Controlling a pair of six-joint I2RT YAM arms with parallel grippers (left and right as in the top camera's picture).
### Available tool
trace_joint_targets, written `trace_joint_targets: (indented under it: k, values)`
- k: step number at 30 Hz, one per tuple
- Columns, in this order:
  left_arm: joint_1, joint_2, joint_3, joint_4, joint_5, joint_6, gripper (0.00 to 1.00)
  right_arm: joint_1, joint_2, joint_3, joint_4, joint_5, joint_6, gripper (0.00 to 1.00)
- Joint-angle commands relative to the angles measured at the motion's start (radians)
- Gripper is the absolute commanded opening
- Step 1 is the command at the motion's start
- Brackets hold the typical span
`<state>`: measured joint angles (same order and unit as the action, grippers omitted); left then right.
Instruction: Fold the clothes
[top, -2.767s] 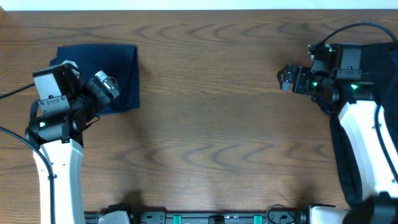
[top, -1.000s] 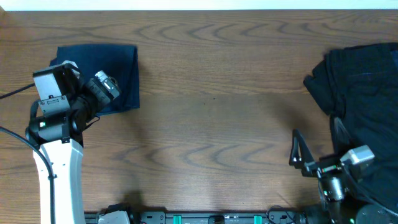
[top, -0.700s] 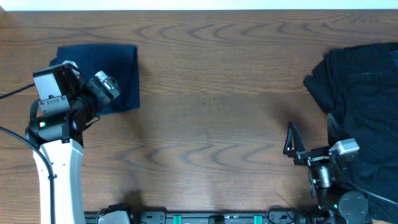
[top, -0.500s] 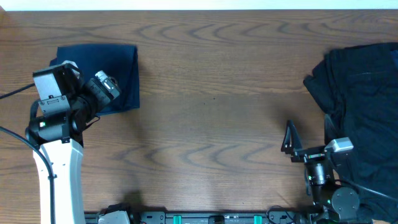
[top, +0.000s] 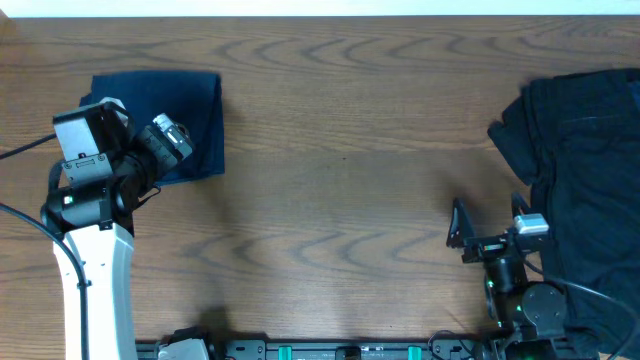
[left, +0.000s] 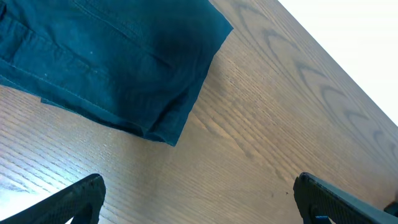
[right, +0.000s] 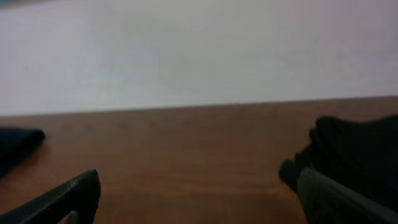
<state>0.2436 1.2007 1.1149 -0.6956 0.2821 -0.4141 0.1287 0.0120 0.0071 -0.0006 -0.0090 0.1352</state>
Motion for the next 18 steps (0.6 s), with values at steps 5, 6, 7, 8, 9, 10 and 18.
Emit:
trace_joint_targets:
  k: [5, 6, 7, 8, 9, 10, 18]
  values:
    - [-0.004, 0.002, 0.002, 0.000, -0.002, 0.010, 0.98, 0.011, -0.007, -0.002, -0.073, 0.009, -0.111, 0.99]
    - [-0.004, 0.002, 0.002, 0.000, -0.002, 0.010, 0.98, 0.011, -0.007, -0.002, -0.073, 0.009, -0.116, 0.99]
    - [-0.004, 0.002, 0.002, 0.000, -0.002, 0.010, 0.98, 0.010, -0.007, -0.002, -0.073, 0.009, -0.116, 0.99]
    - [-0.004, 0.002, 0.002, 0.000, -0.002, 0.010, 0.98, 0.009, -0.007, -0.002, -0.073, 0.009, -0.114, 0.99]
    - [-0.004, 0.002, 0.002, 0.000, -0.002, 0.010, 0.98, 0.009, -0.007, -0.002, -0.072, 0.009, -0.114, 0.99]
    - [-0.004, 0.002, 0.002, 0.000, -0.002, 0.010, 0.98, 0.009, -0.007, -0.002, -0.072, 0.009, -0.114, 0.99]
    - [-0.004, 0.002, 0.002, 0.000, -0.002, 0.010, 0.98, 0.009, -0.007, -0.002, -0.072, 0.009, -0.114, 0.99]
